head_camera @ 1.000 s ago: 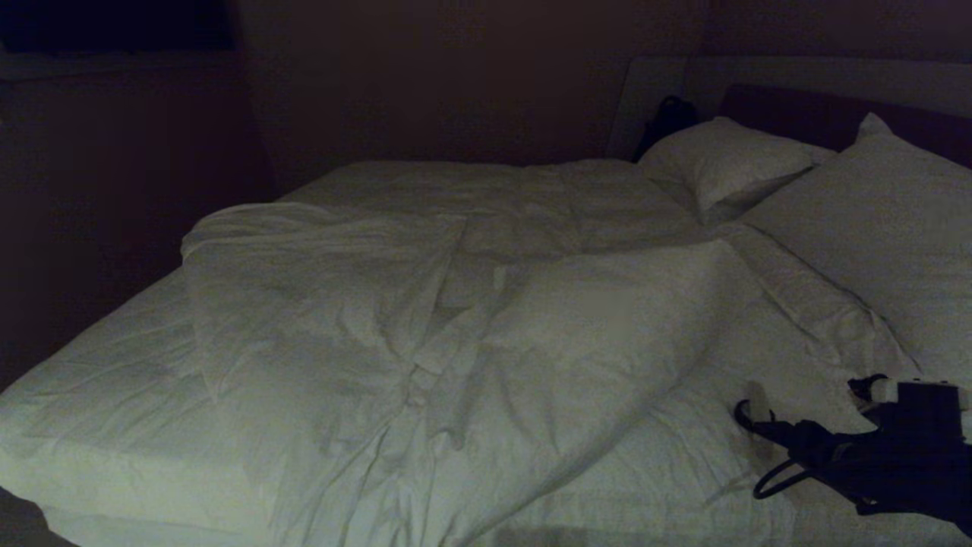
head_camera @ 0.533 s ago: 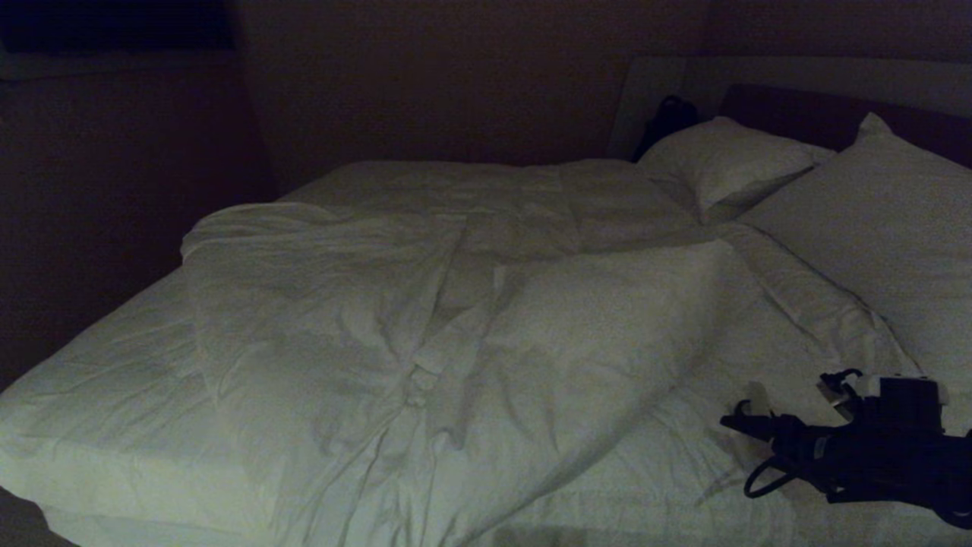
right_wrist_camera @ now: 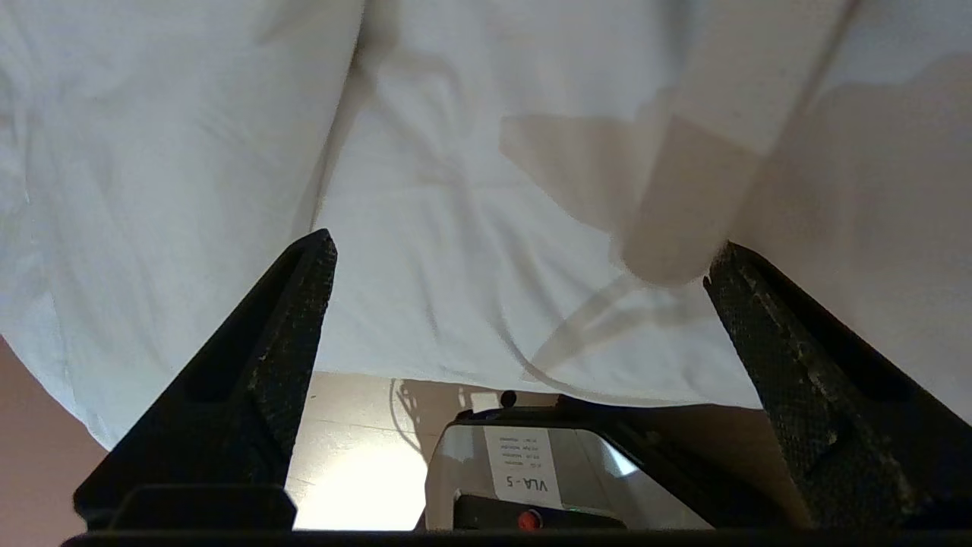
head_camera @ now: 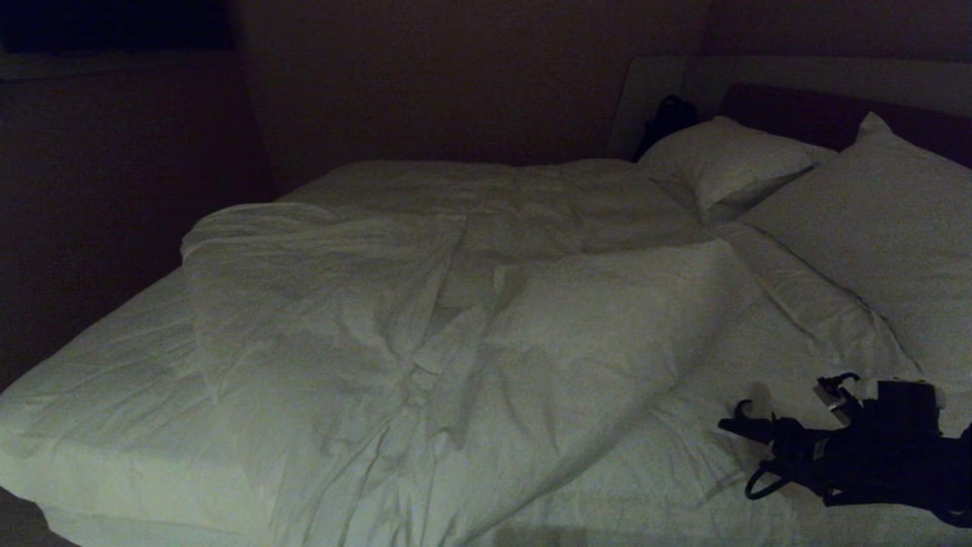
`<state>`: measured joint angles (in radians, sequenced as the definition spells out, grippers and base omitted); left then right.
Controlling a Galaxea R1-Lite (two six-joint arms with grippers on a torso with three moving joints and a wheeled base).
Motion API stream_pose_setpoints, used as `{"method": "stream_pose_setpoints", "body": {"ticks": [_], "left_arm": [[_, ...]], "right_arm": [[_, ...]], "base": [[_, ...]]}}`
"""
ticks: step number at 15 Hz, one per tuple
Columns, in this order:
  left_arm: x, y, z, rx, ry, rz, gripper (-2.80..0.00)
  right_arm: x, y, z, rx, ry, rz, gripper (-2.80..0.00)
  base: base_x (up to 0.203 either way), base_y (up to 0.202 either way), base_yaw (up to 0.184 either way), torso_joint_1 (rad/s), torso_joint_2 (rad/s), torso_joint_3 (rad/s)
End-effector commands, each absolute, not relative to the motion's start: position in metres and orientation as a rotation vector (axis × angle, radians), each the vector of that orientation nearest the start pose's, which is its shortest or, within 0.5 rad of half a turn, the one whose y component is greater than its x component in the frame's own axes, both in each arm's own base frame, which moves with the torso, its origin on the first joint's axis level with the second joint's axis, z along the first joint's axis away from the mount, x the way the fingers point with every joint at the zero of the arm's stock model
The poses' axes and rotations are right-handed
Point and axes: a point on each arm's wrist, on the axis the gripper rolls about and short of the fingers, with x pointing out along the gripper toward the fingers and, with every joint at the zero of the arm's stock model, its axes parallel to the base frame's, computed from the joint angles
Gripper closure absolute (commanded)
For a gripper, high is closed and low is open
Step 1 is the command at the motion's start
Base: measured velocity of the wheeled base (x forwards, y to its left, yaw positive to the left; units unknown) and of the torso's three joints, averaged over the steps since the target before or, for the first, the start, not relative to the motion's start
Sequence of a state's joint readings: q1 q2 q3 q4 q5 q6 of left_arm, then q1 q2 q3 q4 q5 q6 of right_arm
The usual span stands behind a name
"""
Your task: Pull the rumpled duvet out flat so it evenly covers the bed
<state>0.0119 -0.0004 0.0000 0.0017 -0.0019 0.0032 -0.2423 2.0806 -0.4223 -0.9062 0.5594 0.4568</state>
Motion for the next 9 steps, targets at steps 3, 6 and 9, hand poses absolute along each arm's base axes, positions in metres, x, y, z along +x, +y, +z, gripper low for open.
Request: {"method": "stream_pose_setpoints", "body": {"ticks": [3, 6, 9], "left_arm": [[-0.023, 0.0, 0.076, 0.003, 0.0, 0.009, 0.0], [-0.023, 0.0, 0.075, 0.003, 0.002, 0.009, 0.0], [-0.023, 0.0, 0.075, 0.003, 0.002, 0.011, 0.0]], "right_arm": [[0.272, -0.066, 0.015, 0.743, 0.738, 0.11, -2.8], [0.274, -0.07, 0.014, 0.745, 0.731, 0.101, -2.8], [0.278, -0.072, 0.014, 0.744, 0.723, 0.1, -2.8]], "base": [[0.0, 0.0, 0.0, 0.0, 0.0, 0.0], [0.0, 0.0, 0.0, 0.0, 0.0, 0.0], [0.0, 0.0, 0.0, 0.0, 0.0, 0.0]]}}
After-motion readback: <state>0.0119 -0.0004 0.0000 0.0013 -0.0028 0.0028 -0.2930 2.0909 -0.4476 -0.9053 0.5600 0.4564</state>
